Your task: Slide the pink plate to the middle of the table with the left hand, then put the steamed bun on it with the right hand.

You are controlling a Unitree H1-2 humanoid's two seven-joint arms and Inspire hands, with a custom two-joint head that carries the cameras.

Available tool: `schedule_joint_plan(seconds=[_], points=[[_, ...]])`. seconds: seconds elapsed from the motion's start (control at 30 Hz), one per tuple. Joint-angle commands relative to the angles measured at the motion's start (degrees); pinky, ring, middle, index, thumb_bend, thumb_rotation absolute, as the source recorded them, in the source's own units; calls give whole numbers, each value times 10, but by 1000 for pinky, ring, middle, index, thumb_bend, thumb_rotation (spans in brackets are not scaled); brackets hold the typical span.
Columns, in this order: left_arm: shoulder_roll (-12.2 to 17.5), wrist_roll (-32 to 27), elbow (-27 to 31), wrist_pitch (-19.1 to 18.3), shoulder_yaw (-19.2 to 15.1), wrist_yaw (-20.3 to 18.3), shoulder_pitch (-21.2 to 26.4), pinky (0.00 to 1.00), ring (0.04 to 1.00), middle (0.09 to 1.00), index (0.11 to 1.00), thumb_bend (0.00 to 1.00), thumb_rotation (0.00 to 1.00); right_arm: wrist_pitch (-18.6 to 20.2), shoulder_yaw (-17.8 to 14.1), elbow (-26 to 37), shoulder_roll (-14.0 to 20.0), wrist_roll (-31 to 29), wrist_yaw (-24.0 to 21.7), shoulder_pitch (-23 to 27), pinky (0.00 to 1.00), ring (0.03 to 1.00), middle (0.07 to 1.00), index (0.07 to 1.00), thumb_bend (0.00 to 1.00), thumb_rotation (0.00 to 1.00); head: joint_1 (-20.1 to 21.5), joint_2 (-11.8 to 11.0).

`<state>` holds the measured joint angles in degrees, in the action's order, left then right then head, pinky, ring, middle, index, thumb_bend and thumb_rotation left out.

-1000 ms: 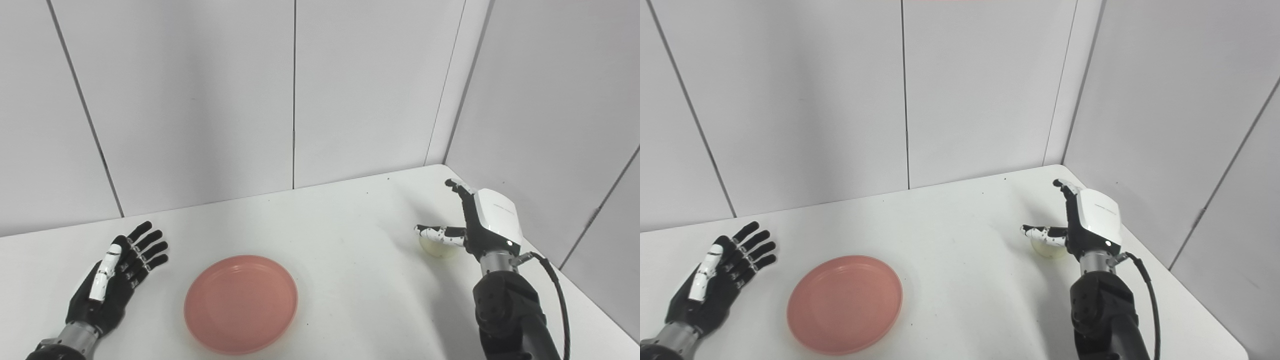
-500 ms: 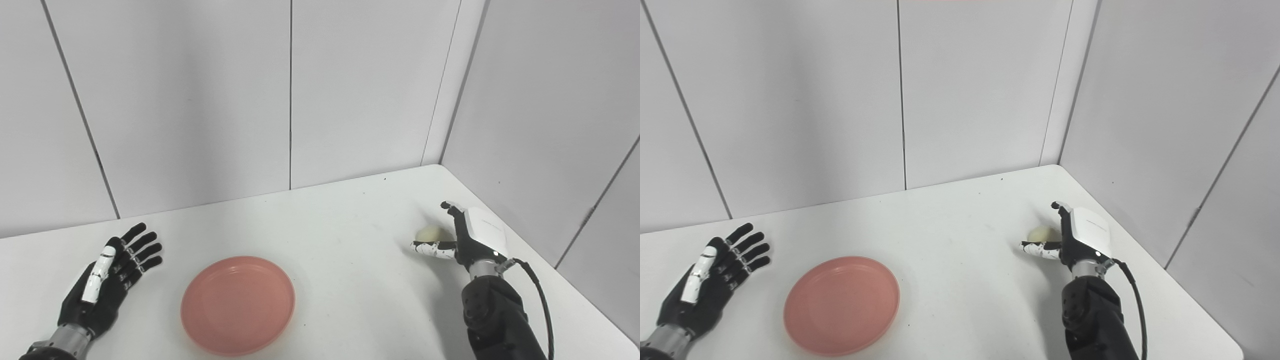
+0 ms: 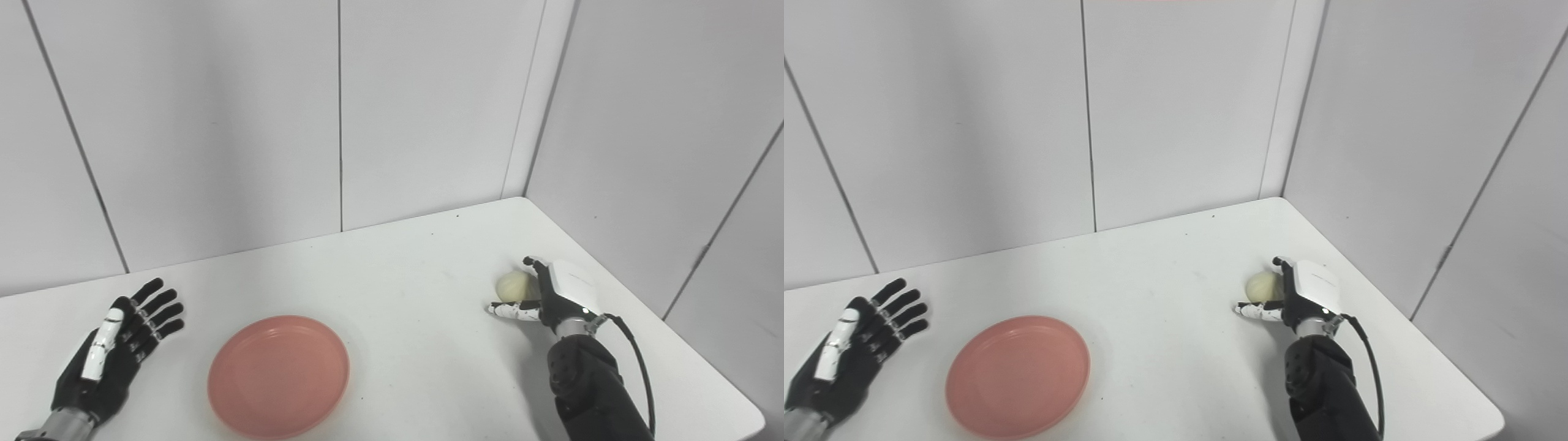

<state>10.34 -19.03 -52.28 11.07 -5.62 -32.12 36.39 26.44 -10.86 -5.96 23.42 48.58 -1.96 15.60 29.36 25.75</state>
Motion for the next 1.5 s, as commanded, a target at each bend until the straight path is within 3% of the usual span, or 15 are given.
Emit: schedule_joint_plan(seconds=[0.0,0.63,0.83,1.0,1.2,1.23,1.27,1.3,1.47], points=[[11,5,-40,-45,-2,-2,-92,819,838,858,852,539,833,4,0,-4,22,-6,21,27,677,837,856,817,801,443,1,4],[16,2,24,-85,0,6,-113,834,844,863,856,534,845,-2,19,-68,45,-70,69,44,683,805,837,801,787,435,6,20],[18,1,32,-89,0,5,-117,841,850,867,859,528,851,-12,32,-86,55,-90,86,46,637,737,770,767,794,461,6,24],[18,1,38,-94,0,7,-118,840,848,866,858,526,848,-2,45,-85,59,-104,76,47,527,605,669,738,777,457,5,27],[18,-1,60,-107,2,12,-124,843,848,869,857,528,831,5,37,-71,57,-104,43,45,486,566,632,676,767,324,7,32],[18,0,65,-108,2,13,-126,845,850,870,855,538,825,5,35,-69,56,-102,37,45,453,525,586,630,765,234,7,32],[18,-1,71,-111,3,14,-128,847,852,871,855,541,823,5,34,-67,57,-98,28,45,437,505,564,590,715,190,8,34],[18,-2,75,-113,4,15,-129,853,857,875,859,538,829,5,34,-63,59,-100,21,44,410,478,515,530,587,105,9,34],[19,-5,90,-126,6,22,-133,859,859,876,864,519,840,5,17,-55,53,-94,-2,44,309,380,426,525,526,4,11,37]])
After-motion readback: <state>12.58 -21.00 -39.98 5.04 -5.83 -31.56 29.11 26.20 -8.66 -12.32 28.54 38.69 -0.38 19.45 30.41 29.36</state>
